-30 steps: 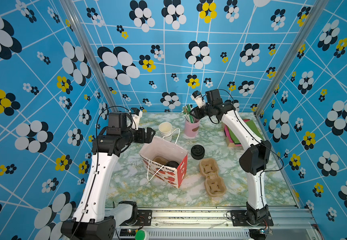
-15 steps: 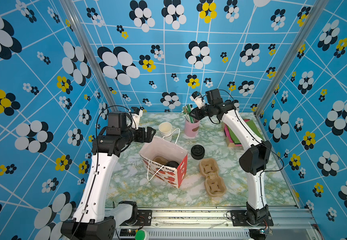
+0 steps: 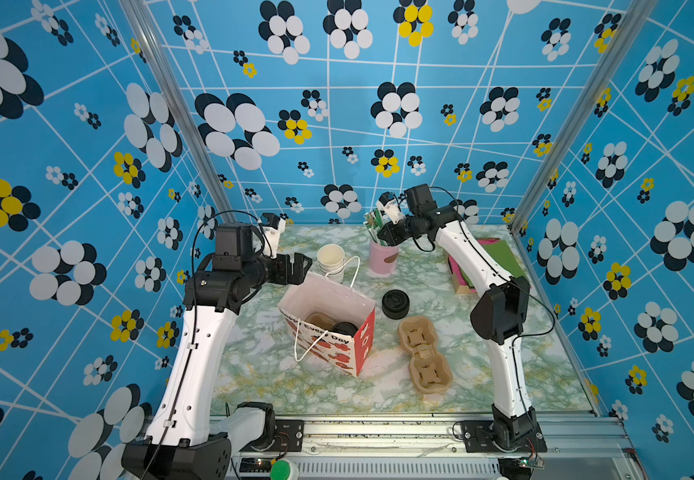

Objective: Pack the takeout coffee
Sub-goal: 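Grasp a green-wrapped straw from the pink cup with the right gripper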

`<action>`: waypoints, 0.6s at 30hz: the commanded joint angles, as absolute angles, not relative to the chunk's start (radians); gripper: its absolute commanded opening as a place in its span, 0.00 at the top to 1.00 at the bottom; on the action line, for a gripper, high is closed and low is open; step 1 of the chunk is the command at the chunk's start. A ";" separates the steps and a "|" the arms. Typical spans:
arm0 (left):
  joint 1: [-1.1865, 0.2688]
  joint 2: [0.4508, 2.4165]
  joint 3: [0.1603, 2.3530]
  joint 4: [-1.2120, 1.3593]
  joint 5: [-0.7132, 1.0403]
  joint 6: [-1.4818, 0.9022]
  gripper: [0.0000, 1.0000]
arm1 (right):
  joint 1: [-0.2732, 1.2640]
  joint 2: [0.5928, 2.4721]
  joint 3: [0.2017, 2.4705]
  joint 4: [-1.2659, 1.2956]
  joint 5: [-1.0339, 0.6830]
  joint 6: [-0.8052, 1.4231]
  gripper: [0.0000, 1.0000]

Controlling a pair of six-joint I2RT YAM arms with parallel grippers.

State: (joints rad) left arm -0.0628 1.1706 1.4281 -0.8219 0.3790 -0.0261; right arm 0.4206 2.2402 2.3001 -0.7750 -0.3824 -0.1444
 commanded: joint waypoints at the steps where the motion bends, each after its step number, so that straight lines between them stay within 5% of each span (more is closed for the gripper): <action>1: -0.052 1.157 1.415 -0.805 0.397 -0.033 0.01 | 0.426 2.234 2.332 -0.789 -0.358 -0.148 0.90; 6: -0.052 1.157 1.414 -0.802 0.398 -0.031 0.01 | 0.425 2.224 2.333 -0.785 -0.335 -0.151 0.99; 18: -0.052 1.159 1.410 -0.790 0.407 -0.038 0.00 | 0.426 2.140 2.324 -0.830 -0.284 -0.185 1.00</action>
State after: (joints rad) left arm -0.0628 1.1706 1.4277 -0.8143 0.3832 -0.0299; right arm 0.4225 2.2250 2.3070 -0.7948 -0.3119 -0.1593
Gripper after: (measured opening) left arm 0.995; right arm 0.050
